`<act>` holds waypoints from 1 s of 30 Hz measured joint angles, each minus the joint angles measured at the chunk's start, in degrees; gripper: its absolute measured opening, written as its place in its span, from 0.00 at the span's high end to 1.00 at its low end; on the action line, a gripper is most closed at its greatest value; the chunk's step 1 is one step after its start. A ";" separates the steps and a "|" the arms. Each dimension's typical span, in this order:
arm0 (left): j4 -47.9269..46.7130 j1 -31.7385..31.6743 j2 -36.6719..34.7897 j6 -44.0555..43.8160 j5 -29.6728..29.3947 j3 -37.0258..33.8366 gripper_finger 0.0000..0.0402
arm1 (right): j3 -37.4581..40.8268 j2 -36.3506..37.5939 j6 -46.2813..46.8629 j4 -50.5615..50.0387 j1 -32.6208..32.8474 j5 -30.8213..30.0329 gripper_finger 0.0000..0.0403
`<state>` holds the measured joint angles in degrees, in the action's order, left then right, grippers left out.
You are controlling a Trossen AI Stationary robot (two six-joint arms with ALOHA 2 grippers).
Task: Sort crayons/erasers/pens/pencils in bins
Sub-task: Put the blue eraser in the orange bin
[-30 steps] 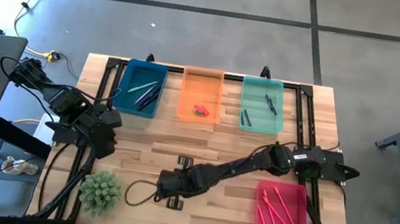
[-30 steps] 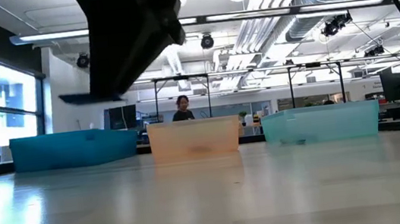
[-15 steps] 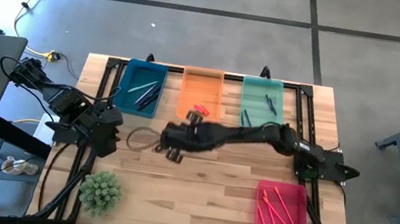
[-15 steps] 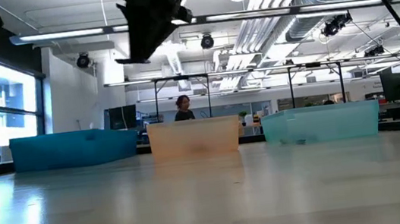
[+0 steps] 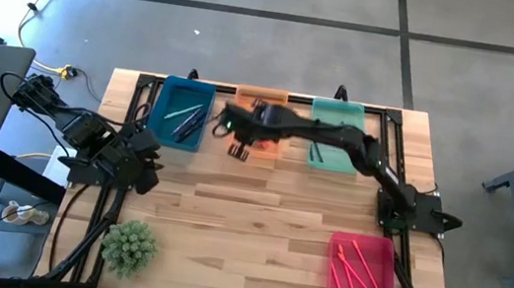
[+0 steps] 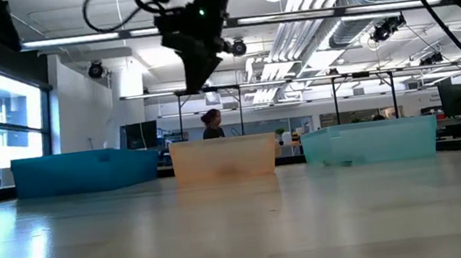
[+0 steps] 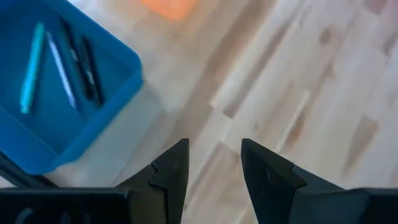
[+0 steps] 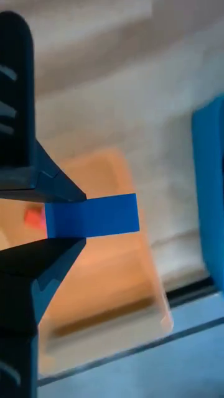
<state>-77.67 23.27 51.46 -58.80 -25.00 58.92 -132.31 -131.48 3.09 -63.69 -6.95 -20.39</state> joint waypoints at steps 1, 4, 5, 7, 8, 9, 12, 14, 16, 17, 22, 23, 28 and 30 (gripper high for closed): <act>0.00 0.00 0.00 -0.53 -1.35 0.00 0.67 | 0.00 0.00 -0.73 -0.15 -1.26 0.60 0.81; 0.18 0.00 0.00 -1.02 -5.76 0.00 0.67 | 0.00 -0.02 -2.73 -0.52 -5.65 5.15 0.81; 0.64 -0.01 0.00 -1.02 -7.43 0.00 0.67 | 0.00 -0.04 -3.19 -0.53 -7.05 7.05 0.81; 1.71 0.00 0.00 -1.04 -11.11 0.00 0.67 | 0.00 -0.04 -3.58 -0.51 -9.80 10.00 0.81; 1.85 0.00 0.00 -1.07 -12.91 0.00 0.67 | 0.00 -0.04 -3.59 -0.52 -11.15 11.03 0.81; 2.02 -0.02 0.00 -1.15 -14.80 0.00 0.67 | 0.02 -0.04 -3.70 -0.53 -12.44 12.15 0.81; 3.12 -0.83 0.00 -1.07 -19.79 0.00 0.67 | 0.02 -0.04 -3.52 -0.53 -16.22 17.01 0.81; 3.96 -2.24 0.00 -1.04 -21.67 0.00 0.67 | 0.02 -0.44 -3.27 -0.36 -18.16 19.89 0.81; 4.81 -4.32 -0.01 -1.03 -22.72 0.00 0.67 | 0.06 -1.03 -3.13 -0.63 -19.66 21.69 0.81; 4.81 -5.51 -0.05 -1.02 -22.72 0.00 0.67 | 0.07 -1.55 -3.22 -0.55 -20.15 22.27 0.81; 8.15 -12.91 -0.07 4.23 -19.29 0.00 0.67 | 0.07 -4.61 -4.67 -0.52 -21.25 23.06 0.81; 9.77 -14.40 -0.07 6.42 -18.46 0.00 0.67 | 0.07 -5.18 -5.44 -0.58 -21.25 23.26 0.81; 19.08 -22.05 -0.04 17.81 -14.34 0.00 0.67 | 0.09 -6.98 -8.07 -0.35 -21.01 25.43 0.81; 22.08 -24.88 -0.04 21.08 -12.68 0.00 0.67 | 0.09 -7.85 -8.18 -0.12 -20.84 25.43 0.81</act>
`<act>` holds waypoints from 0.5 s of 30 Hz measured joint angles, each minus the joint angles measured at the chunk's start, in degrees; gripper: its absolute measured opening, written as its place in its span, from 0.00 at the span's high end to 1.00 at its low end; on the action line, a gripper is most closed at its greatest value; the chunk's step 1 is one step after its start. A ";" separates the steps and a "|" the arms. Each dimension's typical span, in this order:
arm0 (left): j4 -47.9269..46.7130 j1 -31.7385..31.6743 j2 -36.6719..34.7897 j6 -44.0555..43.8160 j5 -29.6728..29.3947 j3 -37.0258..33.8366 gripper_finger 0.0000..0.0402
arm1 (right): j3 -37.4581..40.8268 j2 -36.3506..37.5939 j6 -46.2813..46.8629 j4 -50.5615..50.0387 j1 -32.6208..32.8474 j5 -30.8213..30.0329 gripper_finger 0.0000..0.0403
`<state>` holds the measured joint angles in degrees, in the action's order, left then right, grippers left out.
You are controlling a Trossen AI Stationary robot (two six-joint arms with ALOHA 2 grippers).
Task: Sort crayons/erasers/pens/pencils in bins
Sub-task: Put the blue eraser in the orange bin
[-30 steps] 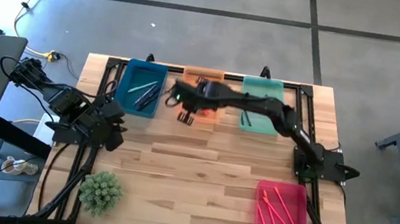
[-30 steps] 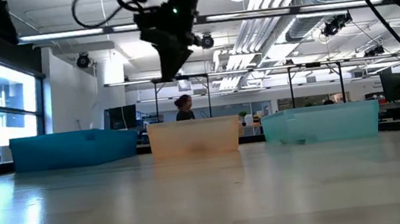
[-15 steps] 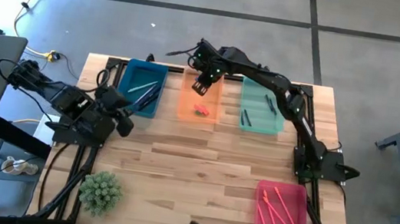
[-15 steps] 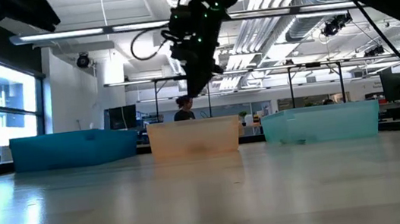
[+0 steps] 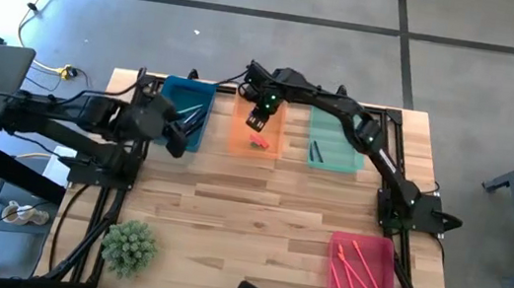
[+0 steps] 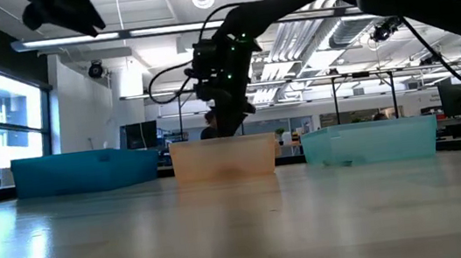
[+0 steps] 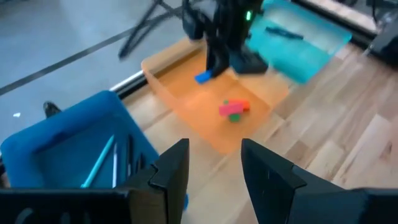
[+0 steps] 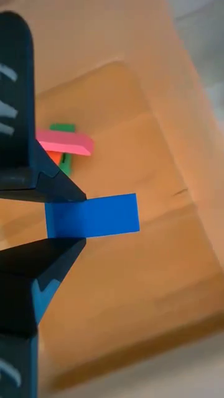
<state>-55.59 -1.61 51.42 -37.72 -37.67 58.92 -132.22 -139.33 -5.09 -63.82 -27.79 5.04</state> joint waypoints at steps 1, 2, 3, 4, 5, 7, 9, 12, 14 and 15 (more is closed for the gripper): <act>1.34 -1.30 0.00 1.39 0.80 0.00 0.67 | 0.00 -0.42 -0.10 -0.06 0.02 0.00 0.81; 2.45 -2.54 0.00 2.72 1.63 0.00 0.67 | 0.00 -0.69 -0.29 0.08 0.00 0.04 0.81; 3.31 -3.72 0.00 3.93 2.34 0.00 0.67 | 0.00 -1.01 -0.52 0.10 -0.02 0.08 0.81; 3.90 -4.80 0.00 5.00 2.78 0.00 0.67 | 0.00 -1.36 -0.83 0.26 0.05 0.14 0.81; 4.31 -5.78 0.00 5.84 2.99 0.00 0.67 | -0.02 -1.74 -0.97 0.35 0.07 0.23 0.81; 5.02 -7.65 0.00 7.23 3.04 0.00 0.67 | 0.00 -2.63 -0.97 0.46 0.05 0.29 0.81; 5.49 -9.38 0.00 8.57 3.16 0.00 0.67 | 0.00 -3.22 -0.97 0.53 0.07 0.74 0.81; 6.09 -11.72 0.00 10.15 4.45 0.00 0.67 | -0.02 -3.88 -0.97 0.81 0.07 1.80 0.81; 6.05 -13.16 0.00 10.94 5.28 0.00 0.67 | -0.02 -4.57 -1.09 0.64 0.08 2.34 0.81; 6.05 -13.79 0.00 11.46 5.84 0.00 0.67 | -0.02 -4.85 -1.21 0.72 0.09 2.34 0.81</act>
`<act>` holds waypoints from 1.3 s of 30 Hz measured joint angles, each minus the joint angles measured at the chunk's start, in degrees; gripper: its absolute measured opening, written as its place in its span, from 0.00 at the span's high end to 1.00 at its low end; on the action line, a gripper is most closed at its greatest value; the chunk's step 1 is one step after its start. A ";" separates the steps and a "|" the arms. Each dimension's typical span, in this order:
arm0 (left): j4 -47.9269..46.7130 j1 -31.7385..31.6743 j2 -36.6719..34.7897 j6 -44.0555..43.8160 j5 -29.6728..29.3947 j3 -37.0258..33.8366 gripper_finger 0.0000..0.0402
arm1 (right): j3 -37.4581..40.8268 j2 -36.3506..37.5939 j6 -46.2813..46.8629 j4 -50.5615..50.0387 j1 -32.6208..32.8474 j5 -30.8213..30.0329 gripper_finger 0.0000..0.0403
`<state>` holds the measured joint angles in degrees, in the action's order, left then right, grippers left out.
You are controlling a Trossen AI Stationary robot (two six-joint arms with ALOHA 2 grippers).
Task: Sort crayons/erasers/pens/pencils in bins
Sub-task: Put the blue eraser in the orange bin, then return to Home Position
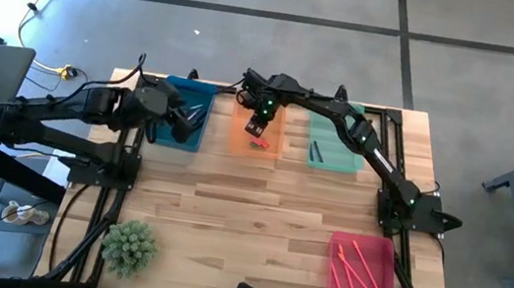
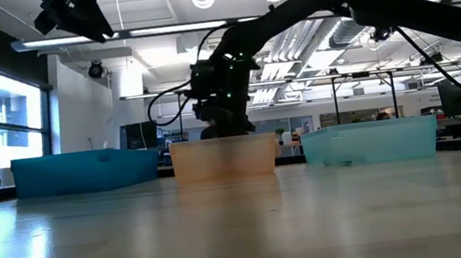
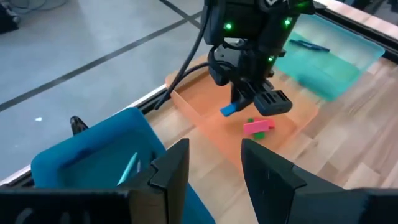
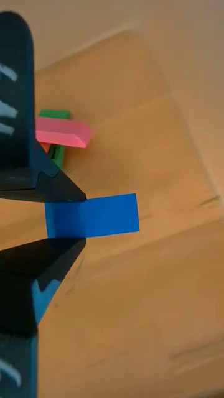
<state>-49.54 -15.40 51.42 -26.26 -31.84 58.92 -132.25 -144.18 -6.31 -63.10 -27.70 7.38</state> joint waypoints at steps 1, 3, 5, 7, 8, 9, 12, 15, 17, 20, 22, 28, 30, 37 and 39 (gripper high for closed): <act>-0.02 -0.59 0.00 0.37 0.64 0.00 0.67 | 0.00 -0.14 -0.01 -0.03 0.00 0.00 0.81; -0.01 -1.63 0.00 1.02 2.23 0.00 0.67 | 0.00 -0.30 0.12 0.02 0.00 0.05 0.81; -0.03 -2.52 0.00 1.02 4.04 0.00 0.67 | 0.00 -0.51 -0.11 -0.10 0.00 0.02 0.81; -0.05 -3.27 0.00 1.02 5.76 0.00 0.67 | 0.00 -0.63 0.06 0.11 0.00 0.00 0.81; -0.05 -3.63 0.04 1.02 6.60 0.00 0.67 | 0.00 -0.63 0.03 0.20 0.00 0.02 0.81; -0.06 -3.99 0.10 1.02 7.32 0.00 0.67 | 0.00 -0.61 -0.07 0.25 0.00 0.02 0.80; -0.13 -5.07 0.11 1.20 9.80 0.00 0.67 | 0.00 -0.61 -0.12 0.18 0.00 0.04 0.77; -0.15 -6.04 0.11 2.56 12.17 0.00 0.67 | 0.00 -0.61 -0.11 0.19 0.00 0.06 0.71; -0.15 -6.64 0.11 2.92 12.83 0.00 0.67 | 0.00 -0.61 -0.02 0.14 0.00 0.07 0.67; -0.15 -7.40 0.11 2.95 12.83 0.00 0.67 | 0.00 -0.22 0.05 -1.52 -0.17 0.13 0.61; -0.14 -7.65 0.11 2.96 12.83 0.00 0.67 | 0.00 0.47 0.86 -2.20 -0.34 0.23 0.59; 1.74 -6.93 -0.37 4.01 13.09 -1.79 0.67 | 0.00 4.19 -0.02 -3.47 -0.74 1.04 0.58; 4.44 -6.28 -1.03 3.99 14.15 -4.28 0.67 | 0.00 5.85 0.06 -3.18 -0.75 1.68 0.58; 17.31 -3.62 -6.71 2.96 19.57 -14.11 0.67 | 0.00 12.35 0.28 -2.04 -0.35 3.26 0.58; 20.46 -2.57 -8.68 2.52 19.58 -16.75 0.67 | 0.00 14.34 0.31 -1.63 -0.16 3.31 0.58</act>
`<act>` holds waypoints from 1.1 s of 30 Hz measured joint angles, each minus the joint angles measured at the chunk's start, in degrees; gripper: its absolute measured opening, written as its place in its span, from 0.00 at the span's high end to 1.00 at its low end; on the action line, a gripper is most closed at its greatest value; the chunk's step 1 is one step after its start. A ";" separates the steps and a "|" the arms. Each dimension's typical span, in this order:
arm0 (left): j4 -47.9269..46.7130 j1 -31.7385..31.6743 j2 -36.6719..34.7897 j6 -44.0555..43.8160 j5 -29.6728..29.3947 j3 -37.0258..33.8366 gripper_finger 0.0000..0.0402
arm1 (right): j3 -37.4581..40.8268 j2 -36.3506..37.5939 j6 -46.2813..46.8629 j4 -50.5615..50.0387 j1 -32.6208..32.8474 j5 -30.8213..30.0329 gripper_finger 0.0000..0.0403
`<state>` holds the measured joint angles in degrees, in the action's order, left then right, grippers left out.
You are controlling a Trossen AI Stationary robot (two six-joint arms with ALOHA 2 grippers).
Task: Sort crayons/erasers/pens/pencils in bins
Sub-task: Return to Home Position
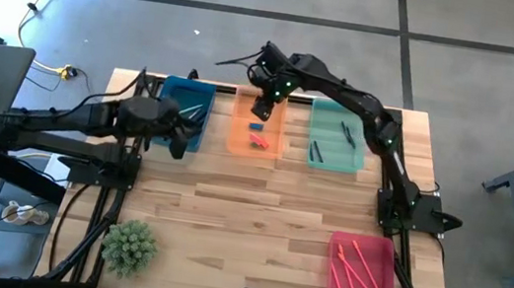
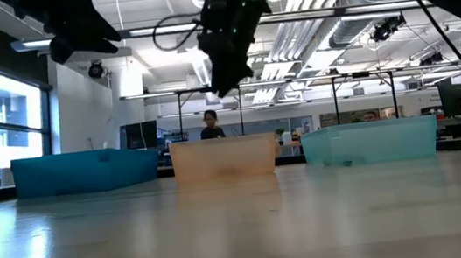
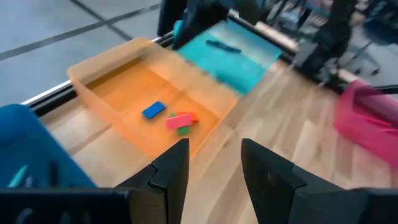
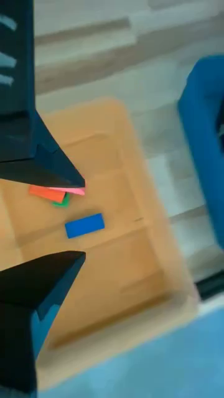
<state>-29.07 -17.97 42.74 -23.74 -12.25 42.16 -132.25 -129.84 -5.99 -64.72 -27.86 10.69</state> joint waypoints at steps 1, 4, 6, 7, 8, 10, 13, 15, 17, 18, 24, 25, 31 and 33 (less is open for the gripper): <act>1.28 0.50 -0.99 -0.06 0.00 -1.24 0.67 | 0.00 0.93 0.14 0.02 0.12 -0.05 0.58; 4.07 2.09 -4.30 -0.16 0.27 -4.70 0.67 | 0.00 4.01 1.59 0.15 0.48 -0.17 0.58; 5.61 3.22 -6.62 -0.16 0.28 -6.76 0.67 | 0.00 6.10 2.75 0.52 0.87 -0.39 0.58; 5.56 3.73 -7.83 -0.30 0.27 -7.72 0.67 | 0.00 7.08 3.28 0.85 1.12 -0.39 0.58; 5.58 4.15 -8.84 -0.63 0.27 -8.59 0.67 | 0.00 8.00 3.85 1.25 1.38 -0.46 0.58; 5.97 5.02 -10.90 -1.21 0.35 -10.32 0.69 | -0.02 9.63 5.31 2.59 2.03 -0.49 0.58; 5.92 6.31 -14.26 -1.46 0.61 -12.52 0.73 | -0.02 11.89 6.06 3.67 3.16 -0.82 0.58; 6.34 7.12 -16.64 -0.39 1.07 -13.99 0.78 | -0.04 13.21 5.82 3.88 4.13 -0.97 0.58; 6.68 7.78 -18.89 0.70 1.21 -15.26 0.82 | -0.04 14.37 5.73 3.98 5.06 -1.22 0.58; 6.69 8.02 -19.81 0.87 1.06 -15.84 0.85 | -0.04 14.99 5.78 4.04 5.47 -1.40 0.58; 7.32 8.38 -24.70 1.00 1.04 -19.45 0.98 | -0.04 17.99 9.07 4.23 7.22 -1.41 0.58; 7.86 8.38 -25.45 1.16 1.46 -20.15 0.99 | -0.04 18.46 9.89 4.36 7.55 -1.42 0.58; 17.39 8.38 -28.29 6.44 5.39 -24.84 0.99 | -0.04 21.99 10.77 5.60 9.29 -1.37 0.58; 21.08 8.38 -28.52 7.81 7.03 -26.55 1.00 | -0.04 23.30 11.16 5.98 9.92 -1.39 0.58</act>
<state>-7.99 -9.58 14.21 -15.93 -5.22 15.62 -132.29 -106.54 5.17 -58.74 -17.94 9.30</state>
